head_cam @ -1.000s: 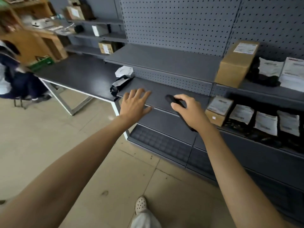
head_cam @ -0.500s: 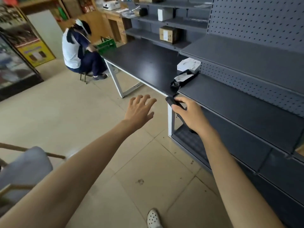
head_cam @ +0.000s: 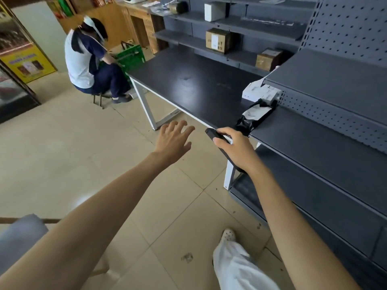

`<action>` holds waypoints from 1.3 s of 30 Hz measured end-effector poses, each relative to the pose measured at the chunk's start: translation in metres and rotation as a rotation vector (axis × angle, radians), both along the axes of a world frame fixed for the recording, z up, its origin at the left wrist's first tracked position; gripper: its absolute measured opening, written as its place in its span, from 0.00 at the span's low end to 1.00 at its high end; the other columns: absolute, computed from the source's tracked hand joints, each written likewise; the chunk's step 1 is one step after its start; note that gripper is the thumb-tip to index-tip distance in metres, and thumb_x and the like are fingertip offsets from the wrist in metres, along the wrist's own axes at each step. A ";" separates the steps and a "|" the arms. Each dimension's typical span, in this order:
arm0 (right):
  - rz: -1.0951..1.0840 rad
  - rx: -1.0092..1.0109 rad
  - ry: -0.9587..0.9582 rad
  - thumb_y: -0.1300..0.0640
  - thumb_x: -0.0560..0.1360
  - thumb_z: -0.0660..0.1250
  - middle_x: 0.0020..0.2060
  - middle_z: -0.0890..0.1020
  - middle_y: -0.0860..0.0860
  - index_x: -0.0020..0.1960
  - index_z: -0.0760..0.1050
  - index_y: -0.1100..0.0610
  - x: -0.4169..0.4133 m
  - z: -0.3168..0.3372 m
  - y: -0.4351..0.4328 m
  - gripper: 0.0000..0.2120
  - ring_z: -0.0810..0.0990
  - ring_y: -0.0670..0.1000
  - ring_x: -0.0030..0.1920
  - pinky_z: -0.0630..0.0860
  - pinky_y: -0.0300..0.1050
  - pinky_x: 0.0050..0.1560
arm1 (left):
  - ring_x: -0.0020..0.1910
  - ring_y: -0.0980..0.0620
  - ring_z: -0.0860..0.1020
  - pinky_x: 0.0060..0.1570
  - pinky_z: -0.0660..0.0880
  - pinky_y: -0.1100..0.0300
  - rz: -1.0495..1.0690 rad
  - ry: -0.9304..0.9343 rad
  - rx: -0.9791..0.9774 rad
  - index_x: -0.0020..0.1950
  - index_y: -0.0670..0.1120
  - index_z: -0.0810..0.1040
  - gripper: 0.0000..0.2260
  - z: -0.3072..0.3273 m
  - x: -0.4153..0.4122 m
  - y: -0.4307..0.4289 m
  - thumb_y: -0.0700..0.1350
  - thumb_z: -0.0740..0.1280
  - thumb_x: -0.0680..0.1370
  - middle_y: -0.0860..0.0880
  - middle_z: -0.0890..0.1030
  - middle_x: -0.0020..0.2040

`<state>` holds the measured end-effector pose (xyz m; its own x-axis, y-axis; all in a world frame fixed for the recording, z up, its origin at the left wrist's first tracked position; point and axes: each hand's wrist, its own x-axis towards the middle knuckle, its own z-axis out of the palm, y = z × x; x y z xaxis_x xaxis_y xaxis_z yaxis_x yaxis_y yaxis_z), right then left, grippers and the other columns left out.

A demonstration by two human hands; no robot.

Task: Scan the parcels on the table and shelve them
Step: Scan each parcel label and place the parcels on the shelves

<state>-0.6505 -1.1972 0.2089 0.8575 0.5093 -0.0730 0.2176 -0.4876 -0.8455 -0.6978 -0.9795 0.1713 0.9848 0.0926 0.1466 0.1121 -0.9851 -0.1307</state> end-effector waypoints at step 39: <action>-0.747 -0.114 0.230 0.48 0.80 0.66 0.60 0.78 0.42 0.69 0.74 0.49 0.521 -0.053 0.222 0.18 0.76 0.45 0.60 0.72 0.46 0.62 | 0.70 0.45 0.67 0.67 0.63 0.49 -0.708 0.272 -0.054 0.76 0.53 0.62 0.25 -0.053 0.686 0.206 0.51 0.62 0.79 0.50 0.65 0.73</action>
<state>-0.1290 -0.9749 0.1554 0.9267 -0.2167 -0.3071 -0.3759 -0.5221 -0.7656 -0.0116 -0.7734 0.1187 0.8126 -0.5748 -0.0968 -0.5785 -0.8156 -0.0131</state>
